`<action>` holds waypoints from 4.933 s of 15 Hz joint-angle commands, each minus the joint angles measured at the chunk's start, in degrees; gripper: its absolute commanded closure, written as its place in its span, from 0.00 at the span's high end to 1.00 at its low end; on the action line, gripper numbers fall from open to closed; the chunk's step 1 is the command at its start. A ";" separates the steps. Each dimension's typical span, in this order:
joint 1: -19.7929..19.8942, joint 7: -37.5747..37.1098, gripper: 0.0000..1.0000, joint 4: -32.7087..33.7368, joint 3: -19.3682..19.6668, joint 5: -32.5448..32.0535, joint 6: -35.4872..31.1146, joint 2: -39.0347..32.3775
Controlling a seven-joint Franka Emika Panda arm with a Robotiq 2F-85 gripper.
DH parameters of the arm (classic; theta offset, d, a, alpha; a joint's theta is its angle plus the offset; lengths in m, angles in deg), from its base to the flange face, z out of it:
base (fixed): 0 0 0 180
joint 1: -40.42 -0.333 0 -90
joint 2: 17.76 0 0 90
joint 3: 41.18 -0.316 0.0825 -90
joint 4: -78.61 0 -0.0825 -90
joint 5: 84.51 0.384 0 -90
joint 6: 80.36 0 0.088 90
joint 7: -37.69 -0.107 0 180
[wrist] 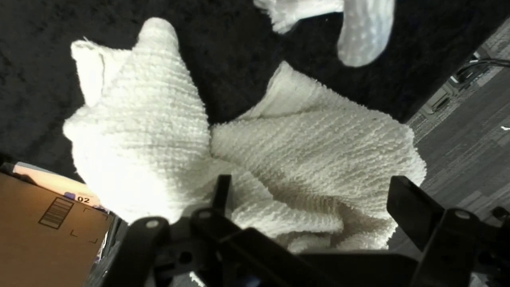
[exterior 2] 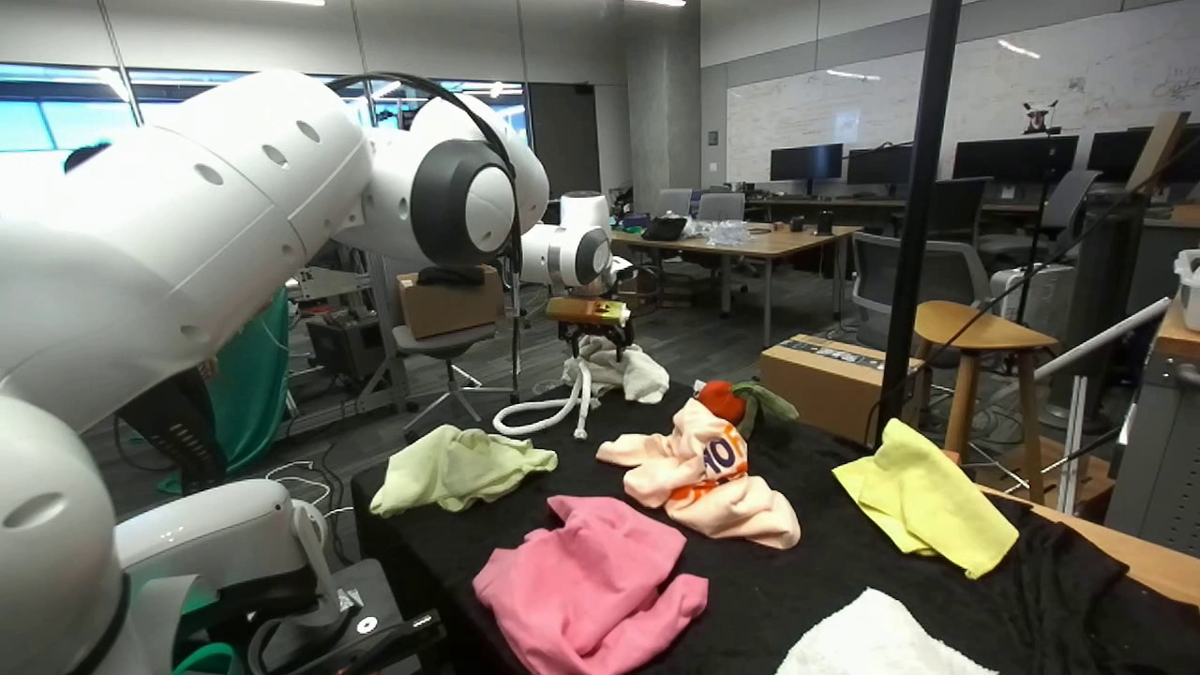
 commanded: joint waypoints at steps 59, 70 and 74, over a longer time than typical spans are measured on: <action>8.72 -7.66 0.07 -31.92 9.33 -4.22 3.54 41.38; 14.80 -11.44 0.07 -47.52 7.62 -4.39 -0.96 53.50; 16.18 -12.29 0.33 -54.59 7.54 -5.07 -4.10 53.01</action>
